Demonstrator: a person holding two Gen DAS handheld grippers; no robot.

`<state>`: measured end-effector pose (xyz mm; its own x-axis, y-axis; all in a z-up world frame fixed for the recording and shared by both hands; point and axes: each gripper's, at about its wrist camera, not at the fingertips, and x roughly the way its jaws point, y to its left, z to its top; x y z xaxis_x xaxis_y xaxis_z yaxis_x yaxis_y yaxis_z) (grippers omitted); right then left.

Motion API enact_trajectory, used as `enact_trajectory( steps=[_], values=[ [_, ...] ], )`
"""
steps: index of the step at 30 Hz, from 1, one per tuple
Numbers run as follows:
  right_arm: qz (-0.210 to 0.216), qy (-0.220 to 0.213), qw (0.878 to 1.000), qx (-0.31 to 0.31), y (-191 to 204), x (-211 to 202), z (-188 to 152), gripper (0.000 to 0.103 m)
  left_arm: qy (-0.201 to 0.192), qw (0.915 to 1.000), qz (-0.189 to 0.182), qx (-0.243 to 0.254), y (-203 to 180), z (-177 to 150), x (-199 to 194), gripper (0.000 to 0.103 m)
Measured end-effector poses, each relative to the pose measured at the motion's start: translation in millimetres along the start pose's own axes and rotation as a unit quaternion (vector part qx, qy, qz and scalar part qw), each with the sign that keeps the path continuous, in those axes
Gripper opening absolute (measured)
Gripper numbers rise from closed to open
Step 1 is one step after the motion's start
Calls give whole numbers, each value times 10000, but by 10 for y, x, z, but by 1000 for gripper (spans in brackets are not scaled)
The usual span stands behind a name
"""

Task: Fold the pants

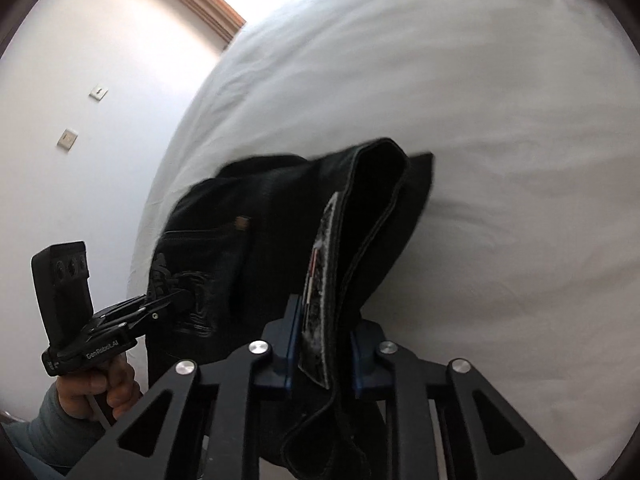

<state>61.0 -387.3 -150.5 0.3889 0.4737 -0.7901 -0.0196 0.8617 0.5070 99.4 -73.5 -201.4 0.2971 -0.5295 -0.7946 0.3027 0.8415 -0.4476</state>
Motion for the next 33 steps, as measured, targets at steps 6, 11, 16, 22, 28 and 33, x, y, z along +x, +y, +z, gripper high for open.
enact_trajectory(
  steps=[6, 11, 16, 22, 28, 33],
  values=[
    [167, -412, 9981, -428, 464, -183, 272, 20, -557, 9981, 150, 202, 40, 332, -572, 17],
    [308, -529, 9970, -481, 646, 50, 648, 20, -587, 9950, 725, 349, 289, 663, -670, 18],
    [368, -482, 9969, -496, 773, 473, 967, 20, -604, 9905, 1181, 359, 545, 878, -559, 18],
    [341, -358, 9986, -169, 582, 913, 1110, 21, -472, 9886, 1384, 350, 869, 1024, -253, 19],
    [307, -300, 9986, 297, 241, 1057, 1020, 45, -524, 9868, 1478, 397, 840, 1037, -71, 33],
    [152, -397, 9987, 278, 276, 934, 956, 54, -514, 9860, 1571, 205, 917, 1026, -114, 48]
  ],
)
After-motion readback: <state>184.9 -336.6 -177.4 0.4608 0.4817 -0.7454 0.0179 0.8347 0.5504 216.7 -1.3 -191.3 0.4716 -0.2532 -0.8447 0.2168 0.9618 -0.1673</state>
